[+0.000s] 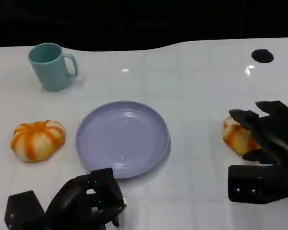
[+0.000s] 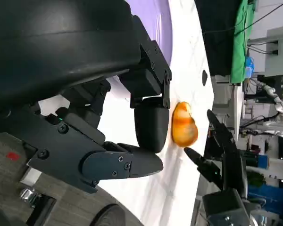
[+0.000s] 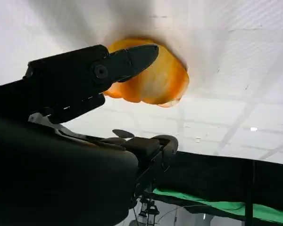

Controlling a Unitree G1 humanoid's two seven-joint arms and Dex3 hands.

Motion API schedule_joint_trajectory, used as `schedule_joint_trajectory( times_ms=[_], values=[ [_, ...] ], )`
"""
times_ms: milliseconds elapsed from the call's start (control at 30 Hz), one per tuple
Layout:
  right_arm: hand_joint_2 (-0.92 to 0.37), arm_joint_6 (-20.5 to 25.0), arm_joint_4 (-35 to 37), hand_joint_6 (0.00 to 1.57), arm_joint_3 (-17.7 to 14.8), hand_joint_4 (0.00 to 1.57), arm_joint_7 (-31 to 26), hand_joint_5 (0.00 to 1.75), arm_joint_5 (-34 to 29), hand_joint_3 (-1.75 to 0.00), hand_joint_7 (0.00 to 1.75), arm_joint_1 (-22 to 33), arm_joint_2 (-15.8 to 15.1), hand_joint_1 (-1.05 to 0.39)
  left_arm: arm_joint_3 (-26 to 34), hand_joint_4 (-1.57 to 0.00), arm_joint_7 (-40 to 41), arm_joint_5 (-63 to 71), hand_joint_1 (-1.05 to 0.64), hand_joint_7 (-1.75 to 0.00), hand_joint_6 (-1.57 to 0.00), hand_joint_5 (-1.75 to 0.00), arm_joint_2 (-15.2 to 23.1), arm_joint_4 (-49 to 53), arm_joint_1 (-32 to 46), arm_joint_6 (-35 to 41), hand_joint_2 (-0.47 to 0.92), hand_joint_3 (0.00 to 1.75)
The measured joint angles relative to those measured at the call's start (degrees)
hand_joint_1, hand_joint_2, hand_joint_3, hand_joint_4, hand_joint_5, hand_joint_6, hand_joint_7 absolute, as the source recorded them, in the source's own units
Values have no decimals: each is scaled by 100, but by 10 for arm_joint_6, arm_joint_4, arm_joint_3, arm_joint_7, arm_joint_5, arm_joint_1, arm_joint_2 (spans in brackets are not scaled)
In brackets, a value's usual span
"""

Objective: Grasp the bread from the table and place it into the plate.

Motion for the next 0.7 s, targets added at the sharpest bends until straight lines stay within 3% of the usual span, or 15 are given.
schedule_joint_trajectory(
  times_ms=[367,533,567,633,667,700],
  values=[
    [-85,-8,149,38,42,27,-20,16,8,-1,2,-63,22,-47,-3,-80,3,5,-54,-139,-76,-175,0,-5,3,-2,67,63],
    [-89,-7,191,64,52,69,-24,20,14,0,6,-86,32,-33,-3,-79,3,6,-52,-139,-77,-175,0,-5,3,-6,66,65],
    [-91,-10,197,79,49,80,-27,59,25,-2,7,-89,35,-27,-3,-79,3,6,-52,-139,-77,-175,0,-5,3,-7,65,66],
    [-92,-26,207,102,40,83,-43,120,50,-4,10,-91,38,-22,-3,-79,3,6,-51,-139,-77,-175,-1,-5,3,-7,65,66],
    [-92,-37,214,115,38,87,-58,143,58,-7,15,-92,38,-19,-3,-80,3,5,-51,-139,-77,-175,-1,-5,3,-7,65,67],
    [-92,-51,223,121,37,89,-75,151,65,-9,18,-93,38,-18,-3,-80,3,4,-50,-139,-77,-175,-1,-5,3,-7,64,67]
  ],
)
